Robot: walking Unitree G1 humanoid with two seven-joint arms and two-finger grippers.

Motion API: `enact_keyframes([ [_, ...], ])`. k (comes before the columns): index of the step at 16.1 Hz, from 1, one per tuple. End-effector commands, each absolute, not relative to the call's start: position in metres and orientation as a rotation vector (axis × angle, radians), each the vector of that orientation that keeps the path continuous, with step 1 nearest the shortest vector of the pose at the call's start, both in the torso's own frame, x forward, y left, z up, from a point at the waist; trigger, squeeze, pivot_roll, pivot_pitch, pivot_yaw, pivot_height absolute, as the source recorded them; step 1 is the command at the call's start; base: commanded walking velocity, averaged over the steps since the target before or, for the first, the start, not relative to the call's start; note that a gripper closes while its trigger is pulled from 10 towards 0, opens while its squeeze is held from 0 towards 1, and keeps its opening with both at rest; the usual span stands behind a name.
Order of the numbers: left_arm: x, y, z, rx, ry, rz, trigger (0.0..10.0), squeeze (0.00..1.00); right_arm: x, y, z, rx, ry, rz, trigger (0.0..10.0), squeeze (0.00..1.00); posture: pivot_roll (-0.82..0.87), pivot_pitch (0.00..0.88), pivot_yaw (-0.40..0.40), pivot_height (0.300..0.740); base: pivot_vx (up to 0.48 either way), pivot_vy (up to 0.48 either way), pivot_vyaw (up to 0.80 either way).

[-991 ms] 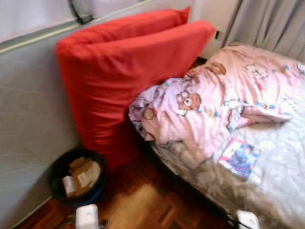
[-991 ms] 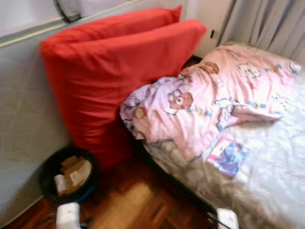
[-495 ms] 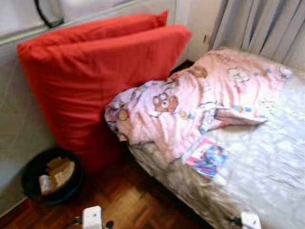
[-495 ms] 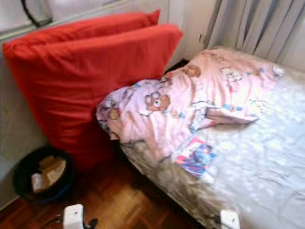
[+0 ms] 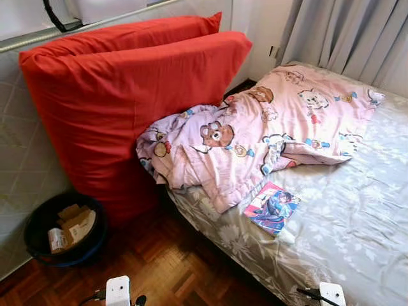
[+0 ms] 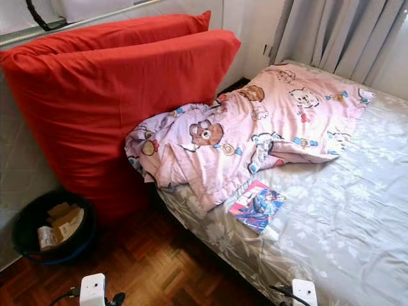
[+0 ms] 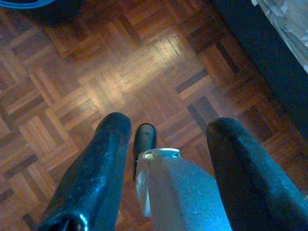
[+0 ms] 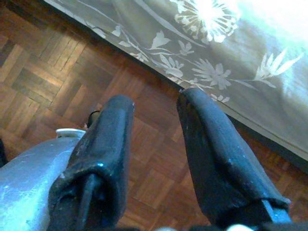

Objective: Clean up the room

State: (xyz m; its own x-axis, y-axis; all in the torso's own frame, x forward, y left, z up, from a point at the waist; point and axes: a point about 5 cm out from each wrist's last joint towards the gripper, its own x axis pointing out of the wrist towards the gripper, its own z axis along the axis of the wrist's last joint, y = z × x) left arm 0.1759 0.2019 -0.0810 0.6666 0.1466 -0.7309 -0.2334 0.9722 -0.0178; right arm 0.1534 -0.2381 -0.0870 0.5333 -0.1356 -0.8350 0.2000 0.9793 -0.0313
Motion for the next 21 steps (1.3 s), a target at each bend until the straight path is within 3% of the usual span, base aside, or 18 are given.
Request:
enact_keyframes([
  [1,0.1924,0.2328,-0.0701,-0.017,0.882,0.145,10.0,0.00,0.2046,-0.2081,-0.0693,0.190,0.876,-0.094,10.0,0.00,0.00,0.000,0.007,0.740,0.000,0.337,0.00],
  [3,0.1924,0.2333,-0.0700,-0.006,0.885,0.145,10.0,0.00,0.2047,-0.2079,-0.0693,0.191,0.876,-0.093,10.0,0.00,0.00,0.000,0.007,0.740,0.000,0.480,0.00],
  [16,0.1984,0.2339,-0.0631,-0.036,0.752,0.162,10.0,0.00,0.2098,-0.2092,-0.0626,0.224,0.724,-0.146,10.0,0.00,0.00,0.000,0.013,0.740,0.000,0.000,0.00],
  [21,0.1904,0.2319,-0.0709,-0.018,0.877,0.125,10.0,0.00,0.2068,-0.2073,-0.0657,0.222,0.771,-0.110,10.0,0.00,0.00,0.000,0.012,0.740,0.000,0.000,0.00],
])
